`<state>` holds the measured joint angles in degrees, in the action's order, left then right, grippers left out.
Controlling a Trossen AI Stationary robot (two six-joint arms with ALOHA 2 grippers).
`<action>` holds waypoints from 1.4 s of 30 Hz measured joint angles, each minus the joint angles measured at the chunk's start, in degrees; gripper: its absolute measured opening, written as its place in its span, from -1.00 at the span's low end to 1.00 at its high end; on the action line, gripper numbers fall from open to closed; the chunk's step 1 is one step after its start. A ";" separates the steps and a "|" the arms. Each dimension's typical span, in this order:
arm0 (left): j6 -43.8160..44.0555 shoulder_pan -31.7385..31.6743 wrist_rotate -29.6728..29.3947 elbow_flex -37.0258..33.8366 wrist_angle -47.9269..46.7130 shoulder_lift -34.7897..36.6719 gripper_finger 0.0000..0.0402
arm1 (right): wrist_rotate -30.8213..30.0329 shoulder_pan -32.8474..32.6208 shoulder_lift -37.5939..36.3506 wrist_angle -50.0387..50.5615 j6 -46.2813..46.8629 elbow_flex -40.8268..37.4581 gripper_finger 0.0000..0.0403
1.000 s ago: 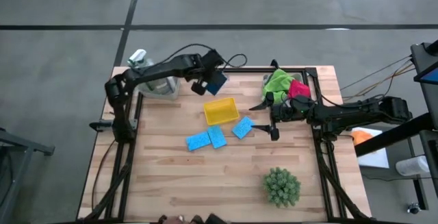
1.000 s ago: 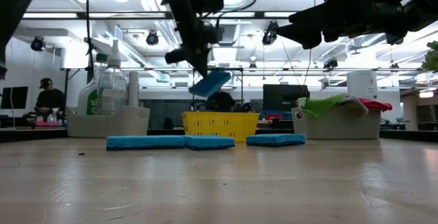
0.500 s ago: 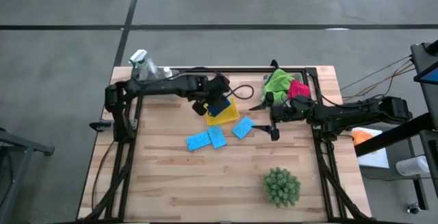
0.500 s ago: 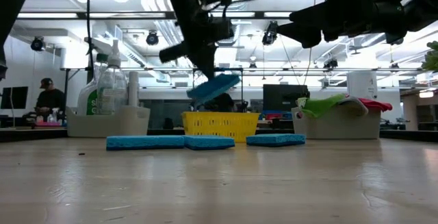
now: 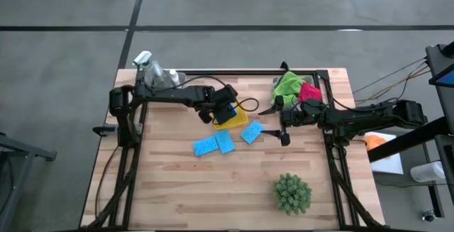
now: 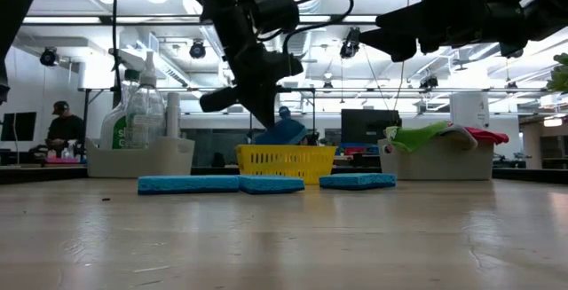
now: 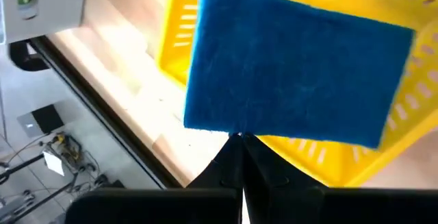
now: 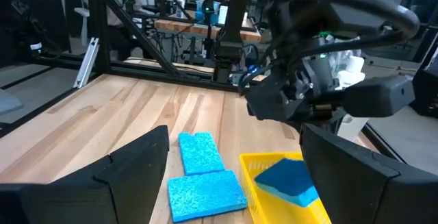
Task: Pick & Place Kitchen Items
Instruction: Put the blue sponge into the yellow bin
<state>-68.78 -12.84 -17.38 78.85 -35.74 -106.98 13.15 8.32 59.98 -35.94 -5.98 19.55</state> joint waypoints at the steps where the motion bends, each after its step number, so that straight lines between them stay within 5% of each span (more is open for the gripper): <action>1: 0.12 0.00 0.05 -0.24 0.02 0.00 -1.00 | 0.01 0.00 0.00 0.00 0.00 0.00 0.61; 10: 2.39 0.00 0.49 -0.45 -0.08 -0.02 -0.88 | 0.00 0.00 0.00 0.00 0.00 0.00 0.61; 25: 8.31 0.04 -1.53 -0.04 0.49 -0.01 0.15 | 0.00 0.00 0.01 0.00 0.02 0.00 0.61; 42: 10.18 0.22 -7.00 -0.02 9.00 0.33 0.21 | 0.00 0.01 0.11 0.06 0.20 0.00 0.61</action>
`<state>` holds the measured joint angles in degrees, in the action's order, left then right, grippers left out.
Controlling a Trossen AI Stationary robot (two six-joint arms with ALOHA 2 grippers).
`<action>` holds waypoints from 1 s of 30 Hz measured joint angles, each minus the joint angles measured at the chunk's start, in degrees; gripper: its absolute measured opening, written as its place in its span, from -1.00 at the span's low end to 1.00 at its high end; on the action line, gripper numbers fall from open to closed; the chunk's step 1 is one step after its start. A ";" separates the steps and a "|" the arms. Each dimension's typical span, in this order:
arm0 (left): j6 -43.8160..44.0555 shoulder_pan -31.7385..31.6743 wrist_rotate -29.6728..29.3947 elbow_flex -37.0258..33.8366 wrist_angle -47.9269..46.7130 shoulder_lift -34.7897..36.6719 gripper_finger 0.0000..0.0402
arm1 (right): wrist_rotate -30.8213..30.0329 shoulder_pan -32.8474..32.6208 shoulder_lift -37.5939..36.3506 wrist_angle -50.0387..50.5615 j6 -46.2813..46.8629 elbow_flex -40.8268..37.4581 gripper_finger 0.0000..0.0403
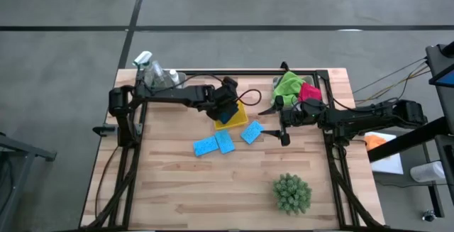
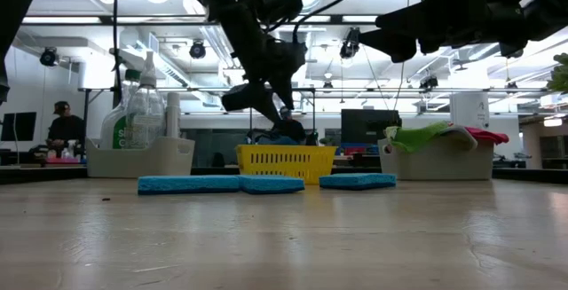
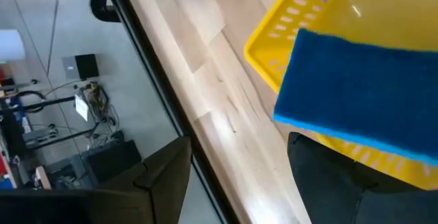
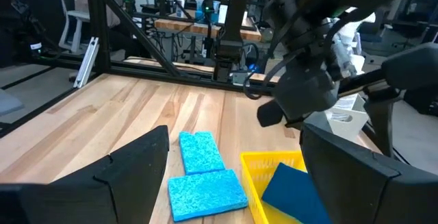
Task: Pick & Place Kitchen Items
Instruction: Put the blue sponge into the yellow bin
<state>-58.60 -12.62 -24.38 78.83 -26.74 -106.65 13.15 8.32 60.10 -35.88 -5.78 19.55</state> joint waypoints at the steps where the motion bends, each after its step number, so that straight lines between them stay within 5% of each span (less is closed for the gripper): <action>1: 0.42 0.02 -0.03 0.00 0.03 0.00 0.21 | 0.00 0.00 0.00 0.13 0.00 0.00 0.61; 7: 9.94 -0.11 -1.75 -0.01 1.75 1.73 0.21 | 0.00 0.02 0.00 1.27 0.00 -0.07 0.61; 15: 27.28 0.05 14.92 -8.08 13.84 8.03 0.21 | 0.17 -0.09 0.02 0.99 0.00 -0.09 0.61; 21: 39.90 3.06 17.35 -19.45 21.77 15.77 0.21 | 0.22 -0.14 0.23 0.79 0.00 -0.09 0.61; 30: 59.58 10.28 22.14 -28.97 14.11 25.39 0.21 | 0.24 -0.27 3.07 -0.39 0.17 -0.07 0.61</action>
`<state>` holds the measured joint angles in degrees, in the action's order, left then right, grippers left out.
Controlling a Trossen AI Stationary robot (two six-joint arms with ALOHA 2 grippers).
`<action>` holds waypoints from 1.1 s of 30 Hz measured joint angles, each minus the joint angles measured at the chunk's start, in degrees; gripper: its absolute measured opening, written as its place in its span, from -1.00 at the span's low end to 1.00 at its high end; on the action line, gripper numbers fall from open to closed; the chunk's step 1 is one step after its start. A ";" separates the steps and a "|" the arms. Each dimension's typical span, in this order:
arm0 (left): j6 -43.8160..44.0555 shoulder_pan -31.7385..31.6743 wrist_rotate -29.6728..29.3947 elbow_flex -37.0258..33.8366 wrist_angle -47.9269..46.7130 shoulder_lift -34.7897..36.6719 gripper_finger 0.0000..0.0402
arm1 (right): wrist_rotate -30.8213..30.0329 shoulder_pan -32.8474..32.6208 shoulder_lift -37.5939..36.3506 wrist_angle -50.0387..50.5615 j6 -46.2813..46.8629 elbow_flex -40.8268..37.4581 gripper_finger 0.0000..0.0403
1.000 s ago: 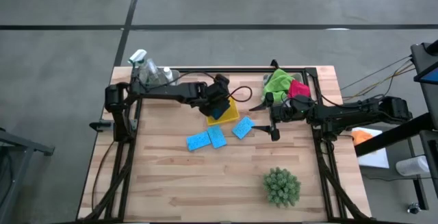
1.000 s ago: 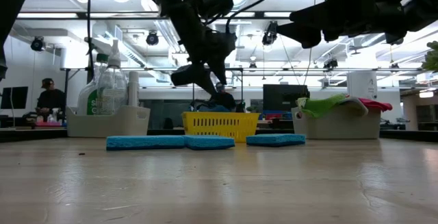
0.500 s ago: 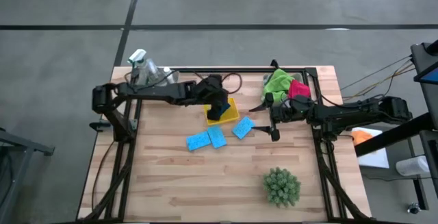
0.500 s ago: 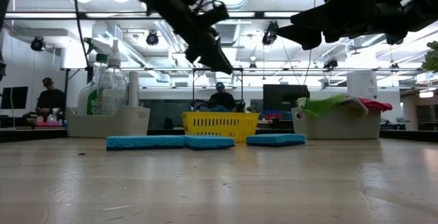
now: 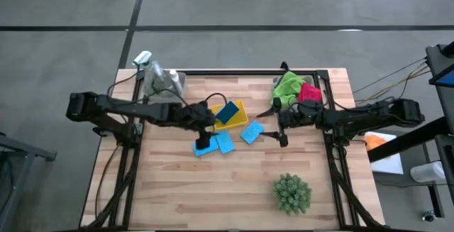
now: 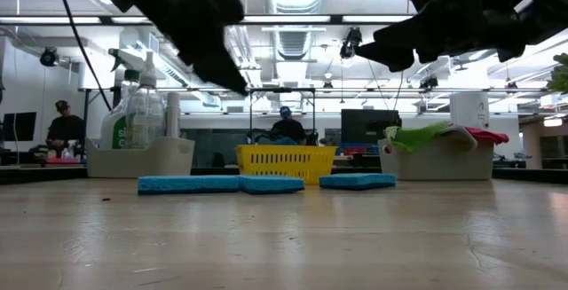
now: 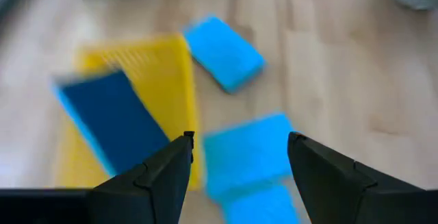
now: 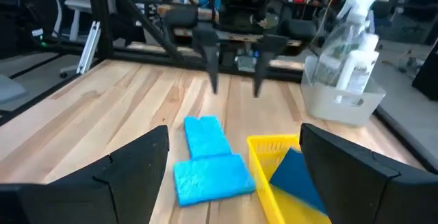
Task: Pick & Place Kitchen Items
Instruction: Put the blue sponge into the yellow bin
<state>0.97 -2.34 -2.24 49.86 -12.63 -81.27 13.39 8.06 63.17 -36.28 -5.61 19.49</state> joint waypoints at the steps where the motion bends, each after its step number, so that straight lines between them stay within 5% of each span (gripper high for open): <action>1: 2.75 0.46 1.79 -0.25 -1.30 -0.01 0.21 | 0.02 0.00 0.28 0.12 0.31 -0.06 0.61; 7: 7.05 2.47 7.80 -0.64 -10.31 -2.49 0.22 | 0.02 -0.04 2.05 -1.53 1.27 -0.02 0.61; 23: 11.53 1.99 3.24 -5.45 -10.90 -4.52 0.22 | 0.02 -0.09 5.10 -3.03 2.17 0.08 0.61; 33: 11.58 0.52 3.16 -4.96 -10.37 -12.71 0.20 | 0.02 -0.09 5.04 -3.19 2.00 0.09 0.61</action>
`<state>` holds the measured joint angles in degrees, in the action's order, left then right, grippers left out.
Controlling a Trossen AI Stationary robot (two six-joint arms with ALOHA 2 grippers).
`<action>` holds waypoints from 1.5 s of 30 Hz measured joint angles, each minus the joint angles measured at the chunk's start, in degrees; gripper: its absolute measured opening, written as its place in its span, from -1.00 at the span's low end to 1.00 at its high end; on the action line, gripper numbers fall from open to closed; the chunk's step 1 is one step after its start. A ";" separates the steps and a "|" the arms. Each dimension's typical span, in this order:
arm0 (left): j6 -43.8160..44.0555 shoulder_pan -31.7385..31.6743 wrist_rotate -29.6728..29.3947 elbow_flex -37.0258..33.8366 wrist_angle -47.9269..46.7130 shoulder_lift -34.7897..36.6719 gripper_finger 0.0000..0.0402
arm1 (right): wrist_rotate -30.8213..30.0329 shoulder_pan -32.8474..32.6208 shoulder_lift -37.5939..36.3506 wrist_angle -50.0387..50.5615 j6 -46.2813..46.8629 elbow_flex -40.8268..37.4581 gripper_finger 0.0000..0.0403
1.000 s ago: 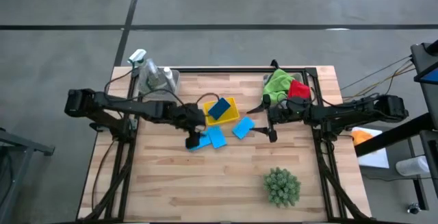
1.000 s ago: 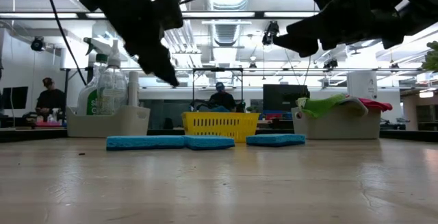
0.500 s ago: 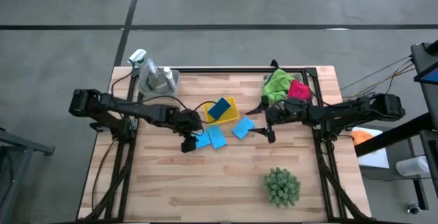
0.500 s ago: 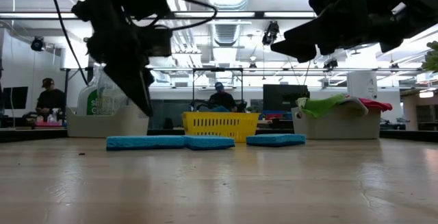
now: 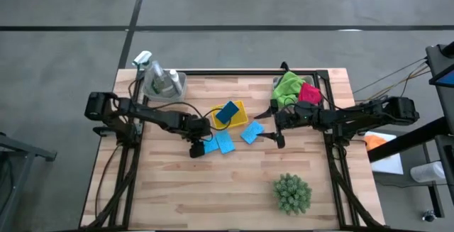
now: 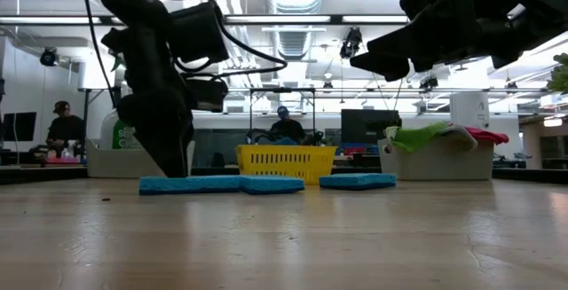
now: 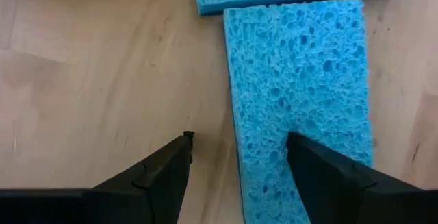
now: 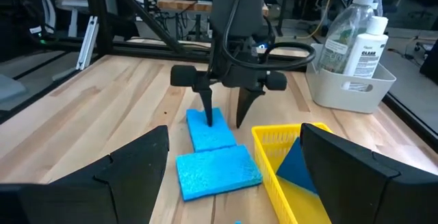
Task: Pick & Place Kitchen Items
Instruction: Put the blue sponge into the yellow bin
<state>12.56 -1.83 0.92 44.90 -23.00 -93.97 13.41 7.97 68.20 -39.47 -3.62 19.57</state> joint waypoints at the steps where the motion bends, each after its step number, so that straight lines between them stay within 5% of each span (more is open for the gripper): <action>1: -0.17 0.00 -0.02 0.25 -0.20 -0.56 0.17 | 0.00 0.00 0.00 0.06 0.00 0.00 0.61; 5: -0.29 0.06 0.21 0.40 -0.57 -0.78 -0.10 | 0.00 0.00 0.00 0.05 0.00 0.00 0.61; 12: -0.38 0.07 1.54 0.17 -3.46 1.41 -0.93 | 0.00 0.00 -0.07 0.09 -0.02 0.00 0.61; 24: -0.79 0.11 1.52 5.44 -12.05 9.75 -0.99 | 0.00 -0.02 -0.09 0.12 -0.02 0.00 0.61; 30: -4.49 -0.85 -8.64 10.72 -11.98 11.73 -1.00 | 0.00 -0.01 -0.09 0.09 -0.03 0.00 0.61; 35: -10.15 -4.92 -13.42 13.80 -7.87 8.77 -1.00 | -0.02 0.00 -0.09 0.05 -0.34 0.00 0.61; 45: -15.67 -14.62 -13.65 18.88 0.48 -2.59 -1.00 | -0.02 0.00 -0.09 0.05 -0.61 0.00 0.61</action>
<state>-3.11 -16.44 -12.73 63.78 -22.52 -96.56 13.39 7.97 68.12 -39.42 -4.23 19.57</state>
